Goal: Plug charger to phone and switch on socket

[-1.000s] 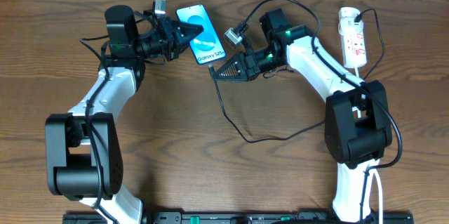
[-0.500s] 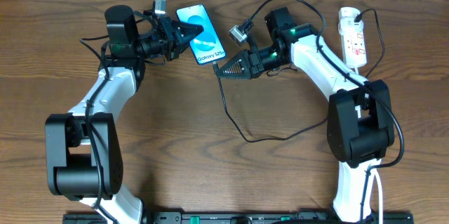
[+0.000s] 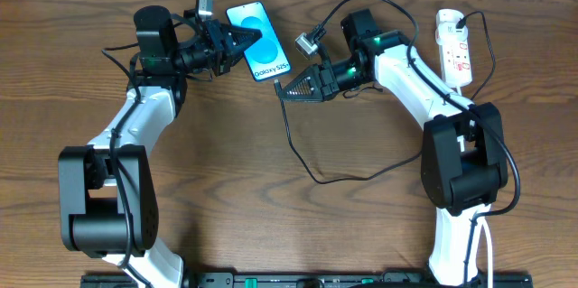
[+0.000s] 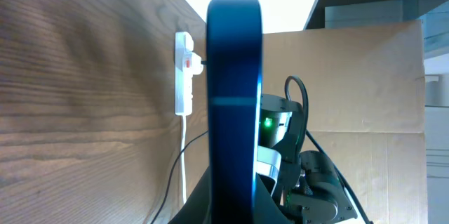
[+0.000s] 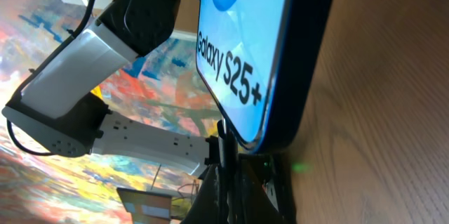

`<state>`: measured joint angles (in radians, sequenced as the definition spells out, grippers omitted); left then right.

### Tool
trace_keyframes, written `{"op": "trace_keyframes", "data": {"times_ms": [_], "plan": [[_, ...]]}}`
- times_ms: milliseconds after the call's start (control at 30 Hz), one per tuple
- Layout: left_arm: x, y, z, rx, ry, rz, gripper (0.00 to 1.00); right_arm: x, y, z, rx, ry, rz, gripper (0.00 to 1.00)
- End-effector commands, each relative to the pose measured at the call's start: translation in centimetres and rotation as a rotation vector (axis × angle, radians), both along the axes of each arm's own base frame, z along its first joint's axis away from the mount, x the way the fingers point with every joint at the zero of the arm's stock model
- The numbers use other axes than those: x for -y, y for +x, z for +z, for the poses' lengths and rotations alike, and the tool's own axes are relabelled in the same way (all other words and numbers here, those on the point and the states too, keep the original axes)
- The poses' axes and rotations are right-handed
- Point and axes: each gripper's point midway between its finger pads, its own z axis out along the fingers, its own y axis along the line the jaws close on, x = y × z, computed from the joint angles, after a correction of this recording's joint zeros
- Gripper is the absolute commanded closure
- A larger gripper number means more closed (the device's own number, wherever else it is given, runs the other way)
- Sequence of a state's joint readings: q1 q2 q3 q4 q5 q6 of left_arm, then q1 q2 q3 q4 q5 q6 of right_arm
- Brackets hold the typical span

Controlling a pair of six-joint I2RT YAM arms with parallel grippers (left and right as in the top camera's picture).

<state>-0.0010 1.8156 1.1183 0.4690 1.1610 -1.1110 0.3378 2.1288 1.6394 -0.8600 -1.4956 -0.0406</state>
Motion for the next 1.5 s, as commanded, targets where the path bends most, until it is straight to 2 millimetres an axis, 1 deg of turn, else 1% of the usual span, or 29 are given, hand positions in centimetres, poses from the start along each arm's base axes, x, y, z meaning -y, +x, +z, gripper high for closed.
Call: {"op": "trace_keyframes", "data": {"times_ms": [0,633,733,1467], "plan": [[-0.1,-0.5,1.3,0.028,-0.009,-0.013,0.93,-0.1,-0.2,0.5,0.016,0.036,0.011,0.99],[-0.1,-0.5,1.3,0.028,-0.009,-0.013,0.93,-0.3,0.3,0.7,0.04,0.044,0.009,0.99],[-0.1,-0.5,1.3,0.028,-0.009,-0.013,0.93,-0.3,0.5,0.3,0.031,0.017,0.001,0.99],[-0.1,-0.5,1.3,0.028,-0.009,-0.013,0.93,-0.5,1.2,0.0,0.038,-0.011,-0.014,0.99]]}}
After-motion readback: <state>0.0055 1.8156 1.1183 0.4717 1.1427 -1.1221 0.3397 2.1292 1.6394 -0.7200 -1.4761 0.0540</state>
